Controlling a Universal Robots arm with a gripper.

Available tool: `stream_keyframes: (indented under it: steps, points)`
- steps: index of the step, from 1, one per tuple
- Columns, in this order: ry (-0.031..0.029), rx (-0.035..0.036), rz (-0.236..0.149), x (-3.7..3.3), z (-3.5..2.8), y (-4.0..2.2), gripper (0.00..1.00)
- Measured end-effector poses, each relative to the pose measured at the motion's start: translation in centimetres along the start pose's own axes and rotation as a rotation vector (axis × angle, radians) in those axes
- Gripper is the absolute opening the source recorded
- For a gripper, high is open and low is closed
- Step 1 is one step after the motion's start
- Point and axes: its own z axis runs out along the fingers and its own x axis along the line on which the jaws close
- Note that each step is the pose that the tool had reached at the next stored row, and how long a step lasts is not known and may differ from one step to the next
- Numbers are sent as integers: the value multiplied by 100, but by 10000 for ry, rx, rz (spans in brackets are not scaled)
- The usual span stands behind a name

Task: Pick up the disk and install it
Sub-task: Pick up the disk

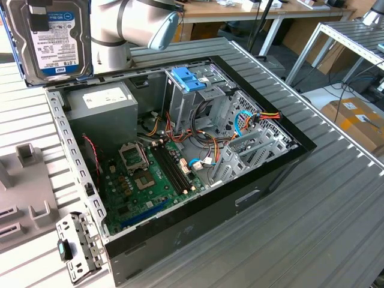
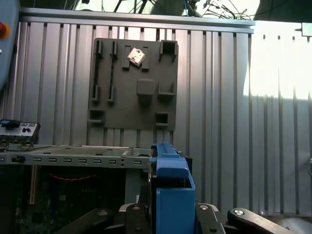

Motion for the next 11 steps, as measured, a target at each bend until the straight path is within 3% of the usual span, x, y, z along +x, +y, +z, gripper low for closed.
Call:
stream_keyframes:
  steps: [11]
  points:
    - [0,0,0,3,-7,-132,36]
